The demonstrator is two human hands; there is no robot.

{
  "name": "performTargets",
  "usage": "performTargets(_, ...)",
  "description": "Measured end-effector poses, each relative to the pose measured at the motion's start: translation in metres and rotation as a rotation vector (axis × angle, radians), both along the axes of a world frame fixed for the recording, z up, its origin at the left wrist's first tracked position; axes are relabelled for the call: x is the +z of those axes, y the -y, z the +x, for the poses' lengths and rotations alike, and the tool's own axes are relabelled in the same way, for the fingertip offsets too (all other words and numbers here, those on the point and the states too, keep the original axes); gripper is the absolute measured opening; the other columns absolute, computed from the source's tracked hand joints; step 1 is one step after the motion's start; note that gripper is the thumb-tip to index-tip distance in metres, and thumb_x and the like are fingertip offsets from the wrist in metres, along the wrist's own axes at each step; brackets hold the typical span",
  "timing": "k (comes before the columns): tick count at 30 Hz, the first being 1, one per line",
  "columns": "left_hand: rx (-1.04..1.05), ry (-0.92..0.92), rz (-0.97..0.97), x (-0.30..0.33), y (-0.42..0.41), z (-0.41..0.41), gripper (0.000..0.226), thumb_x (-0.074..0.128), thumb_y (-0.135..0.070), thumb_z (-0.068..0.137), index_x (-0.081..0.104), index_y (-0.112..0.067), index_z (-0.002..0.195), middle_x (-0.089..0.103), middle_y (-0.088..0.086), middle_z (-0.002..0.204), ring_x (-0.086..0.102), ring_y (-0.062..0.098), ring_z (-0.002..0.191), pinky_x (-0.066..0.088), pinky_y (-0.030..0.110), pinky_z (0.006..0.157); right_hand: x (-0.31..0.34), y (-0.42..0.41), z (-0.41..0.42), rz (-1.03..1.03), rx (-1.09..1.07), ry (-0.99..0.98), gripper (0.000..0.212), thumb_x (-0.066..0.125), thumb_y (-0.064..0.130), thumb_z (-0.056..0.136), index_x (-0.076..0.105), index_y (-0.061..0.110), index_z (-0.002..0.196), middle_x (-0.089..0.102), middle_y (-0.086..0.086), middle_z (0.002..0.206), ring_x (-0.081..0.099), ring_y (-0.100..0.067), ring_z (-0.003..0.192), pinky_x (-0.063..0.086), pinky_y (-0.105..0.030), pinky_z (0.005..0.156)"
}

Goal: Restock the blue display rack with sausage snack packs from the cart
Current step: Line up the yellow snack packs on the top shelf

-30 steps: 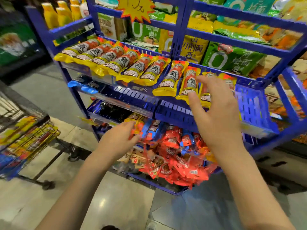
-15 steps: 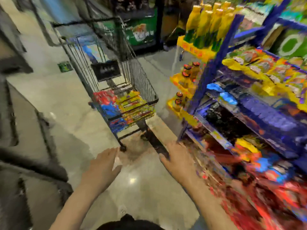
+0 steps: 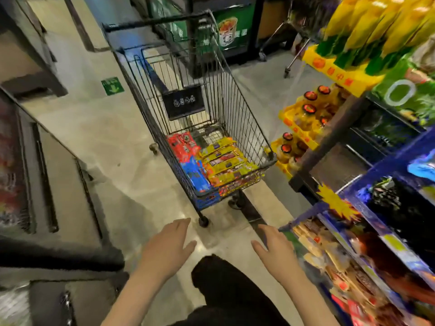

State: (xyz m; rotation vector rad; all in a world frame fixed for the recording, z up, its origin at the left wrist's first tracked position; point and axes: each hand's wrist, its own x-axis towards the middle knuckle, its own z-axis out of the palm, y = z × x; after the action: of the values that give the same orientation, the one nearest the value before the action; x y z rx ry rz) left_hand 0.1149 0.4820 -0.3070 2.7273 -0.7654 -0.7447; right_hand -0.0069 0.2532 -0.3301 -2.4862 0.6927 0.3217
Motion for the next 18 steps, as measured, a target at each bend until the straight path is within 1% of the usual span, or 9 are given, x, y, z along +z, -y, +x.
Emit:
performTargets(3, -0.045, -0.027, 0.010, 0.002, 0.015, 0.053, 0.067, 0.032, -0.051, 0.091, 0.020, -0.019, 0.148, 0.030, 0.001, 0.149, 0.035, 0.020, 0.132, 0.031, 0.031, 0.107, -0.007, 0.008, 0.054, -0.004, 0.006, -0.022, 0.051, 0.048, 0.042, 0.093, 0.041, 0.019, 0.138, 0.049, -0.001, 0.135, 0.047, -0.020, 0.123, 0.037, -0.032, 0.102)
performTargets(5, -0.045, -0.025, 0.010, 0.009, 0.021, 0.087, 0.081, 0.018, -0.060, 0.077, 0.021, -0.020, 0.147, 0.031, 0.000, 0.148, 0.034, 0.020, 0.132, 0.032, 0.030, 0.107, -0.008, 0.012, 0.090, -0.021, 0.014, -0.039, 0.051, 0.048, 0.039, 0.093, 0.040, 0.018, 0.140, 0.049, -0.002, 0.134, 0.048, -0.022, 0.122, 0.038, -0.032, 0.100)
performTargets(7, -0.050, 0.001, 0.008, 0.014, 0.025, 0.123, 0.087, 0.014, -0.062, 0.071, 0.024, -0.020, 0.146, 0.035, 0.001, 0.146, 0.036, 0.020, 0.132, 0.033, 0.029, 0.106, -0.006, 0.013, 0.125, -0.023, 0.010, -0.028, 0.051, 0.049, 0.036, 0.092, 0.040, 0.020, 0.139, 0.049, -0.002, 0.134, 0.048, -0.022, 0.122, 0.037, -0.033, 0.101)
performTargets(10, -0.064, 0.014, 0.027, 0.017, 0.031, 0.177, 0.075, 0.024, -0.052, 0.079, 0.026, -0.018, 0.145, 0.035, 0.002, 0.147, 0.037, 0.021, 0.131, 0.032, 0.030, 0.106, -0.004, 0.010, 0.168, -0.001, 0.005, -0.021, 0.054, 0.045, 0.041, 0.086, 0.045, 0.018, 0.135, 0.052, -0.004, 0.131, 0.048, -0.024, 0.123, 0.037, -0.033, 0.101)
performTargets(12, -0.088, 0.008, 0.038, 0.015, 0.034, 0.205, 0.066, 0.031, -0.049, 0.089, 0.025, -0.017, 0.146, 0.035, 0.003, 0.147, 0.037, 0.021, 0.131, 0.031, 0.029, 0.107, -0.005, 0.005, 0.188, 0.002, -0.024, -0.033, 0.065, 0.031, 0.051, 0.076, 0.050, 0.017, 0.128, 0.056, -0.004, 0.123, 0.051, -0.026, 0.117, 0.041, -0.036, 0.096)
performTargets(14, -0.133, 0.000, 0.028, 0.012, 0.039, 0.229, 0.066, 0.034, -0.048, 0.089, 0.024, -0.017, 0.147, 0.037, 0.004, 0.145, 0.039, 0.022, 0.129, 0.032, 0.029, 0.105, -0.010, 0.001, 0.205, 0.006, -0.053, -0.054, 0.068, 0.023, 0.056, 0.073, 0.052, 0.017, 0.120, 0.057, -0.005, 0.114, 0.052, -0.027, 0.111, 0.043, -0.038, 0.091)
performTargets(15, -0.157, -0.012, 0.024, 0.011, 0.043, 0.241, 0.065, 0.037, -0.048, 0.090, 0.024, -0.018, 0.147, 0.039, 0.003, 0.144, 0.040, 0.022, 0.128, 0.033, 0.029, 0.103, -0.013, -0.002, 0.213, 0.038, -0.084, -0.067, 0.063, 0.027, 0.055, 0.076, 0.052, 0.016, 0.120, 0.057, -0.006, 0.115, 0.052, -0.027, 0.112, 0.042, -0.038, 0.092)
performTargets(17, -0.225, -0.031, 0.018, 0.003, 0.052, 0.268, 0.060, 0.047, -0.038, 0.093, 0.025, -0.020, 0.146, 0.041, 0.002, 0.142, 0.041, 0.021, 0.127, 0.034, 0.029, 0.101, -0.018, -0.006, 0.227, 0.115, -0.161, -0.079, 0.056, 0.039, 0.049, 0.083, 0.050, 0.015, 0.126, 0.055, -0.007, 0.120, 0.050, -0.026, 0.116, 0.040, -0.036, 0.096)
performTargets(18, -0.271, -0.041, 0.011, -0.003, 0.058, 0.283, 0.060, 0.050, -0.035, 0.093, 0.027, -0.020, 0.146, 0.042, 0.002, 0.142, 0.041, 0.021, 0.127, 0.035, 0.029, 0.102, -0.023, -0.007, 0.233, 0.131, -0.196, -0.079, 0.055, 0.040, 0.047, 0.084, 0.050, 0.015, 0.127, 0.055, -0.006, 0.120, 0.050, -0.025, 0.116, 0.040, -0.035, 0.096)
